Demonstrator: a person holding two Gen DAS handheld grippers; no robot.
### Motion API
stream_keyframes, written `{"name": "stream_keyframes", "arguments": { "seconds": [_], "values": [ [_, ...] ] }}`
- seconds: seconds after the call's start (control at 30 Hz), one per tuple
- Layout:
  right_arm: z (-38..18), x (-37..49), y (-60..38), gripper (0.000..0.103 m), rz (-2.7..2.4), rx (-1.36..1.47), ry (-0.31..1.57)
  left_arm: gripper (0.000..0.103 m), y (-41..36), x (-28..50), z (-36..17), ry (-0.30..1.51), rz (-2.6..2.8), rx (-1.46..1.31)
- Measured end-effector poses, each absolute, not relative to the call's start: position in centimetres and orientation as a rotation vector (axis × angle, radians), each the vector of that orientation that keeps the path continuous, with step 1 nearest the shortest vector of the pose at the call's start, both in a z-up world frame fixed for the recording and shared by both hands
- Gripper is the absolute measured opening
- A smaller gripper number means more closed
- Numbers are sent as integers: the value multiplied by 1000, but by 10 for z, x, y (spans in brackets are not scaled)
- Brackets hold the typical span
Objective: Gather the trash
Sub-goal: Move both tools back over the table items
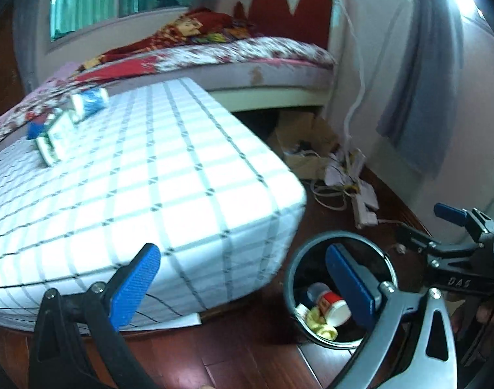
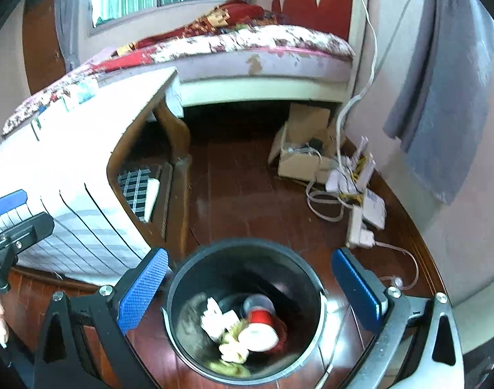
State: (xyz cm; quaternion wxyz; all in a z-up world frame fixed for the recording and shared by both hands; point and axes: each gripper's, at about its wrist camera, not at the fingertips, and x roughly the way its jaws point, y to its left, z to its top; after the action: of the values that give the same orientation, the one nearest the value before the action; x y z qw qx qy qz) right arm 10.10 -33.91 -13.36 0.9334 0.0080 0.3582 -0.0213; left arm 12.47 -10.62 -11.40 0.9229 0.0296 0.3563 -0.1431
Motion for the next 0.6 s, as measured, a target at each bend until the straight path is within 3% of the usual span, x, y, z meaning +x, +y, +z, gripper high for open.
{"name": "stream_keyframes", "arguments": {
  "seconds": [0.3, 0.6],
  "values": [
    [-90, 147, -270, 102, 77, 27, 648, 102, -15, 146, -88, 671, -116, -8],
    [-62, 217, -140, 102, 269, -25, 679, 102, 108, 167, -80, 656, 101, -82]
  ]
}}
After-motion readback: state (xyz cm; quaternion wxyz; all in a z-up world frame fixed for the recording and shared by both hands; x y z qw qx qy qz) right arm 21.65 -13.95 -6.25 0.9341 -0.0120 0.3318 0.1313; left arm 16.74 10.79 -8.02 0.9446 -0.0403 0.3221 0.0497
